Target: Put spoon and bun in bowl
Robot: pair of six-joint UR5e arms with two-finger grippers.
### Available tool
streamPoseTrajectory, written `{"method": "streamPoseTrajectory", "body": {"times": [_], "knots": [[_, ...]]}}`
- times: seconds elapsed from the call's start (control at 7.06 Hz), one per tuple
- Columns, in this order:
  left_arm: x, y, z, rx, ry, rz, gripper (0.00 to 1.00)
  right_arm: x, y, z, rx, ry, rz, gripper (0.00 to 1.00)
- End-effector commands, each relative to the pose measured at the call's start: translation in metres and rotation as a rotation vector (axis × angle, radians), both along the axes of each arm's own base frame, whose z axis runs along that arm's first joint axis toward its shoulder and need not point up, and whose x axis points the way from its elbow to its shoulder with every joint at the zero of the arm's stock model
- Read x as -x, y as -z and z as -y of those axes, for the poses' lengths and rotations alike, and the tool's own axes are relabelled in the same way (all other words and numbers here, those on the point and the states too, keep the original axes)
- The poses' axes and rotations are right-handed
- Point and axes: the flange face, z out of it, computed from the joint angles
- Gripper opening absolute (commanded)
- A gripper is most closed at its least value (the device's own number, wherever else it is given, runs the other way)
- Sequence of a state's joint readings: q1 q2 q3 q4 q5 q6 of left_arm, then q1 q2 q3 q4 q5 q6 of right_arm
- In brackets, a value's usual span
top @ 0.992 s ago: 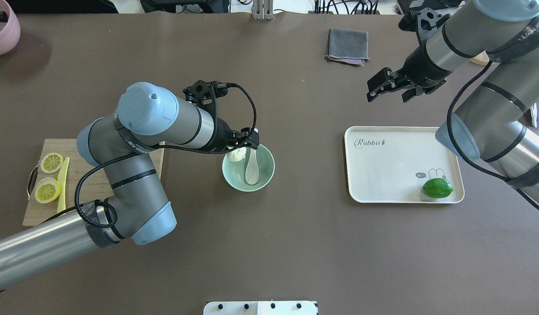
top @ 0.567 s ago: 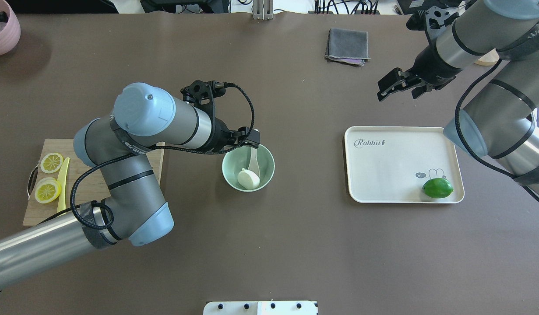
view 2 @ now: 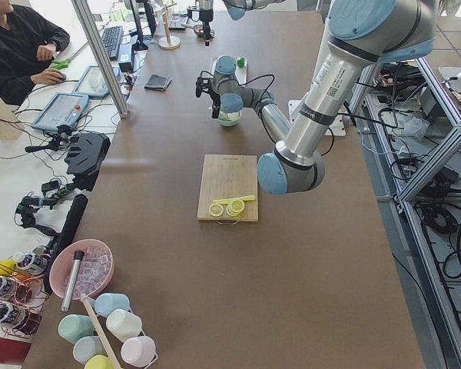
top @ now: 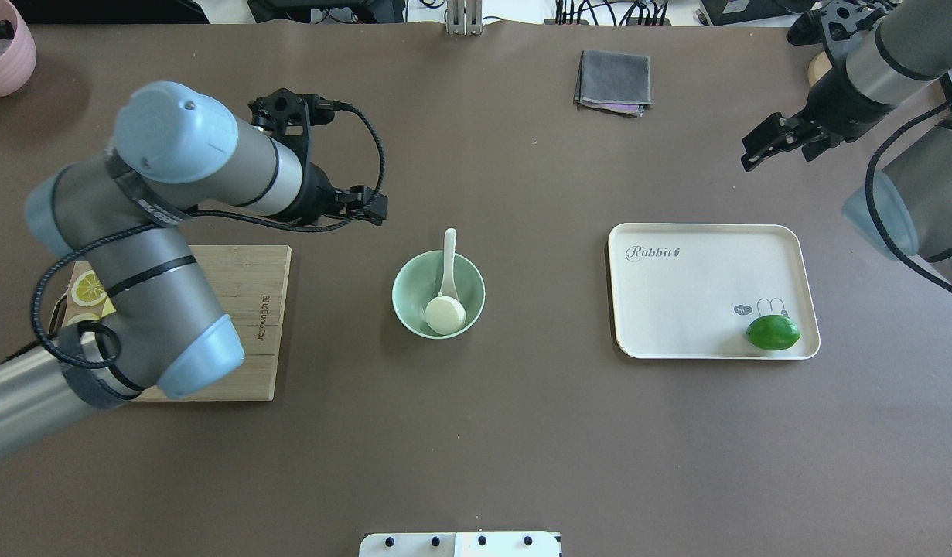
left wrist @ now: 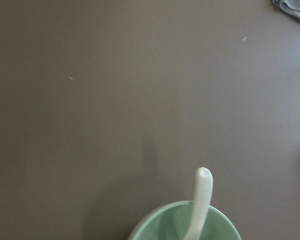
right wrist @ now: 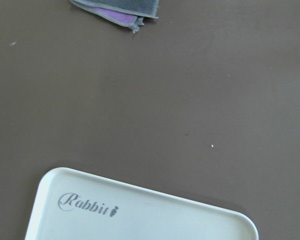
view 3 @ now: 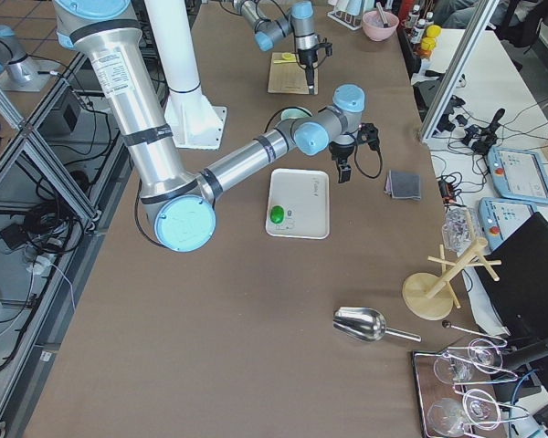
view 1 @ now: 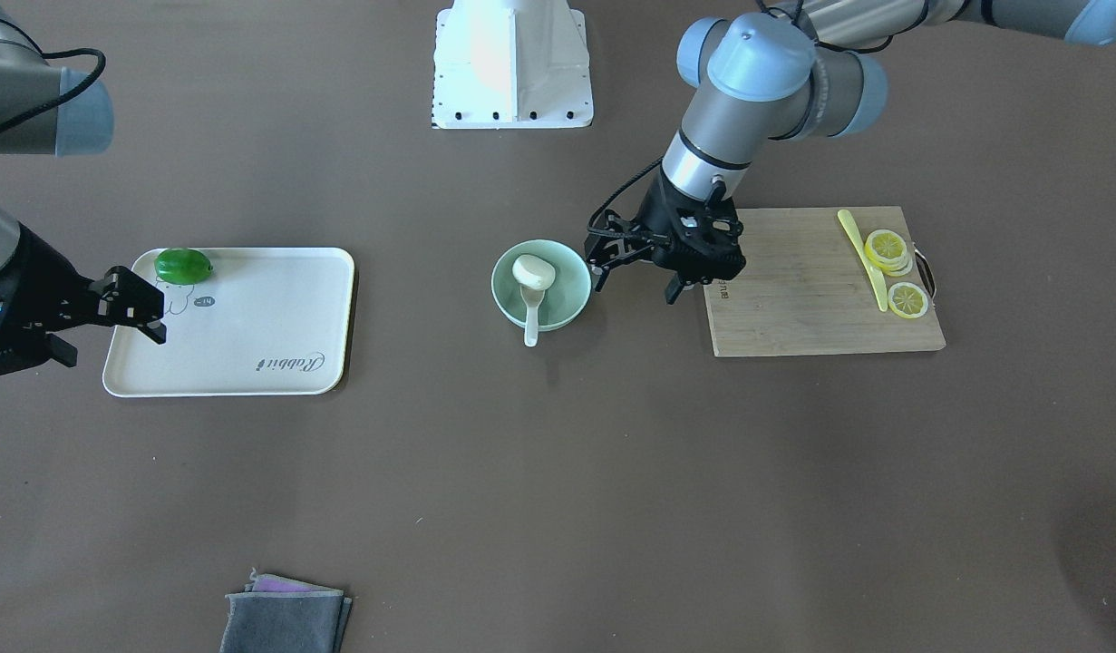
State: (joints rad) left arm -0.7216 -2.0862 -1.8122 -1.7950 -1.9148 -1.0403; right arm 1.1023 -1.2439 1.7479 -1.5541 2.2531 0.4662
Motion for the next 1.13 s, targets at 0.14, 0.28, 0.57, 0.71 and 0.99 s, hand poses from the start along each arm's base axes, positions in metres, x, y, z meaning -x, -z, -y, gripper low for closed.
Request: {"method": "streamPoseTrajectory", "body": {"times": [0.14, 0.28, 0.57, 0.71, 0.99], "knots": [[0.172, -0.073, 0.05, -0.021, 0.041, 0.294, 0.98, -0.109, -0.101, -0.013, 0.001, 0.028, -0.118, 1.0], [0.238, -0.13, 0.065, -0.02, 0.005, 0.363, 0.98, -0.144, -0.121, -0.02, 0.031, -0.013, -0.119, 1.0], [0.4, -0.227, 0.086, 0.011, -0.013, 0.423, 0.98, -0.187, -0.154, -0.031, 0.11, -0.076, -0.096, 1.0], [0.46, -0.262, 0.083, -0.002, -0.048, 0.351, 0.98, -0.211, -0.165, -0.043, 0.139, -0.104, -0.043, 1.0], [0.496, -0.309, 0.068, 0.083, -0.019, 0.32, 0.98, -0.232, -0.176, -0.056, 0.165, -0.14, -0.039, 1.0]]}}
